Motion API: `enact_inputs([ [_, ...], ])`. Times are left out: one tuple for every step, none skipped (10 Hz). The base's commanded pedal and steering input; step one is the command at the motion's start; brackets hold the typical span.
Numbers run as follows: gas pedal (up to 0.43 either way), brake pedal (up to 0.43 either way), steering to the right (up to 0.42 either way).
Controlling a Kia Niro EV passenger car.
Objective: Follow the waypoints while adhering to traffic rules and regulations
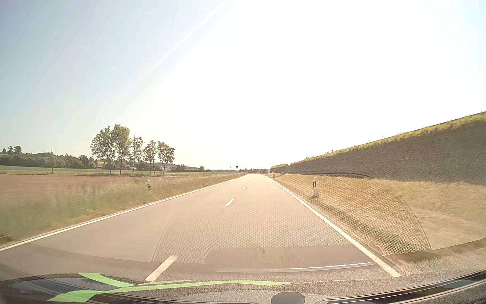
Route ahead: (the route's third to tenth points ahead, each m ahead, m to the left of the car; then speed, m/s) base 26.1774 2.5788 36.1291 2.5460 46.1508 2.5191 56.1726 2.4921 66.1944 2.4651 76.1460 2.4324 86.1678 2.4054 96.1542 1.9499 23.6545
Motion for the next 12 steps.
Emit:
enact_inputs([
  [0.26, 0.0, -0.003],
  [0.268, 0.0, -0.003],
  [0.287, 0.0, -0.002],
  [0.299, 0.0, -0.002],
  [0.299, 0.0, -0.002],
  [0.311, 0.0, -0.002],
  [0.311, 0.0, -0.002],
  [0.287, 0.0, -0.002],
  [0.28, 0.0, -0.002],
  [0.28, 0.0, -0.002],
  [0.28, 0.0, -0.002],
  [0.287, 0.0, -0.002],
])
